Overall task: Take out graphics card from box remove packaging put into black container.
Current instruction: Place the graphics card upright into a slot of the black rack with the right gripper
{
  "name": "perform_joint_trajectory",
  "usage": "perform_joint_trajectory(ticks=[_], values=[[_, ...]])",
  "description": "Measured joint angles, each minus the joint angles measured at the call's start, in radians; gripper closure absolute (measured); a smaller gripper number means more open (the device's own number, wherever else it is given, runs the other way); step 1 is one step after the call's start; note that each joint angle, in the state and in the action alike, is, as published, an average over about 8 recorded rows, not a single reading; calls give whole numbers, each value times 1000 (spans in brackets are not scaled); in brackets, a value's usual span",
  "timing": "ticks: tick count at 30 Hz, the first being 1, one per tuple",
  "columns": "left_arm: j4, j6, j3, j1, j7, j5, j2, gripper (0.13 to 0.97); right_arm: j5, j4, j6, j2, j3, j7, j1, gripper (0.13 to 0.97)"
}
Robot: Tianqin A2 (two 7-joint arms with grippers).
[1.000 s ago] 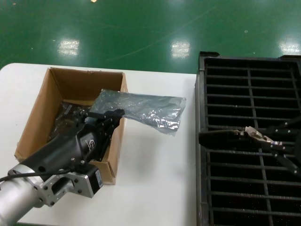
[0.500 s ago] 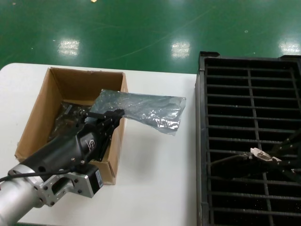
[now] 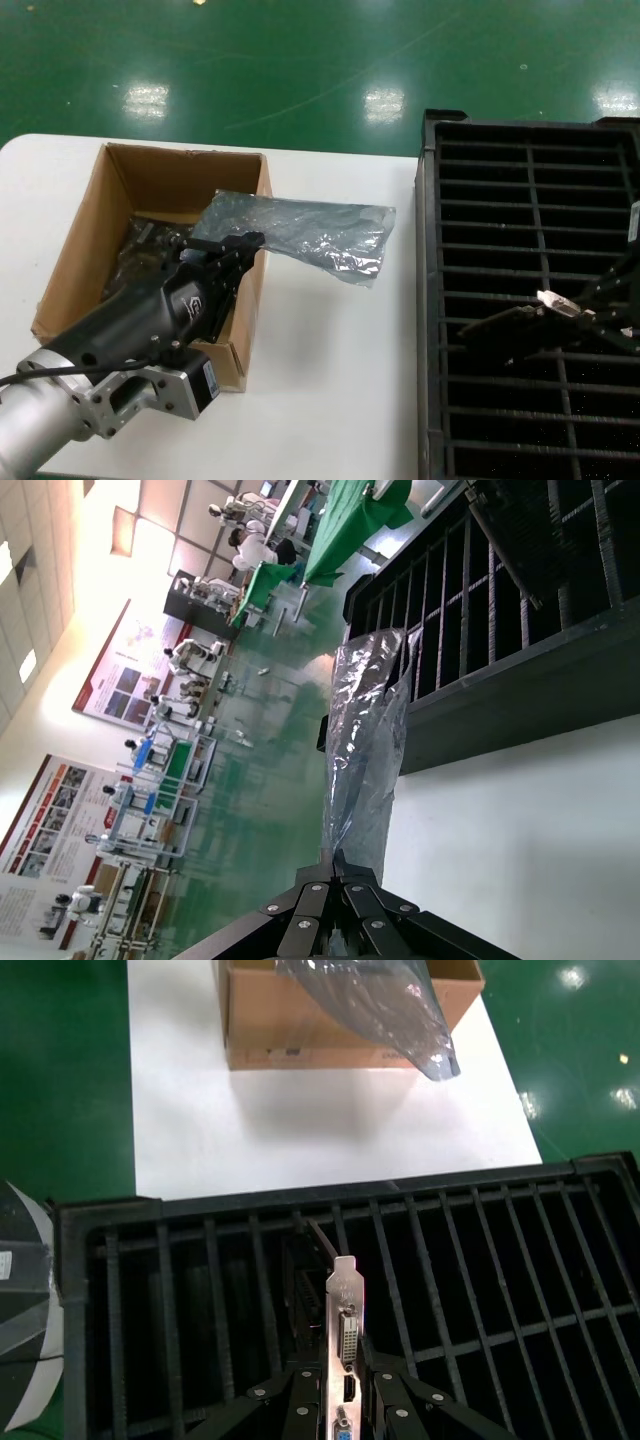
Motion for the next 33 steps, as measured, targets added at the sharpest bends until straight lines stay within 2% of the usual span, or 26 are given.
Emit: perform_joint_trajectory(ticks=[13, 33], values=[[0, 0, 0, 0, 0, 0, 0, 957, -11, -77, -4, -20, -98, -32, 71, 907], [0, 0, 0, 0, 0, 0, 0, 957, -28, -60, 1, -29, -61, -71, 48, 907]])
